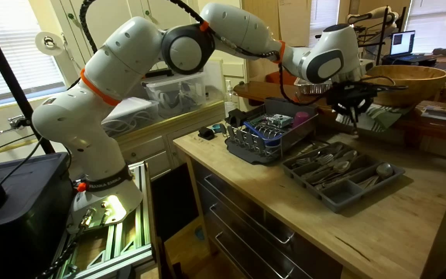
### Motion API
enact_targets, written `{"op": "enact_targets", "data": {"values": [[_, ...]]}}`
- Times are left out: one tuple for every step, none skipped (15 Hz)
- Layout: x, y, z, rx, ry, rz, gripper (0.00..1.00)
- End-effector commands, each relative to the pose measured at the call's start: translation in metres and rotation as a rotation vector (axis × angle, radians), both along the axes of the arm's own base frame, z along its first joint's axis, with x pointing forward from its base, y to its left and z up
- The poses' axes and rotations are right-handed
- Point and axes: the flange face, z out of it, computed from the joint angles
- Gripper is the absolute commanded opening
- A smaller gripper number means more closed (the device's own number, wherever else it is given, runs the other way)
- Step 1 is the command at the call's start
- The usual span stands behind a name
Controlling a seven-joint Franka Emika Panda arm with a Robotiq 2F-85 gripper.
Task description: Remove the orange spoon, silver spoon and silver fork from the cutlery holder and place them on the dishrack.
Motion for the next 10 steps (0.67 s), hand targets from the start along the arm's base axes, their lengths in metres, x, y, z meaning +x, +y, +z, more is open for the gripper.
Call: {"op": "enact_targets", "data": {"values": [[-0.030,0.011,0.033,0.003,-0.010,0.017,0.03],[-0.037,0.014,0.040,0.008,-0.001,0.020,0.03],[-0.044,0.018,0.045,0.013,0.007,0.024,0.03],[-0.050,0.025,0.050,0.021,0.005,0.037,0.03],[-0.057,0.030,0.056,0.020,0.004,0.046,0.03],[-0.065,0.036,0.058,0.023,0.011,0.058,0.03],[-0.072,0.043,0.062,0.023,0.004,0.072,0.03],[-0.079,0.051,0.067,0.022,-0.021,0.107,0.03],[-0.085,0.062,0.072,0.017,-0.047,0.130,0.03],[-0.092,0.073,0.076,0.019,-0.072,0.159,0.03]]}}
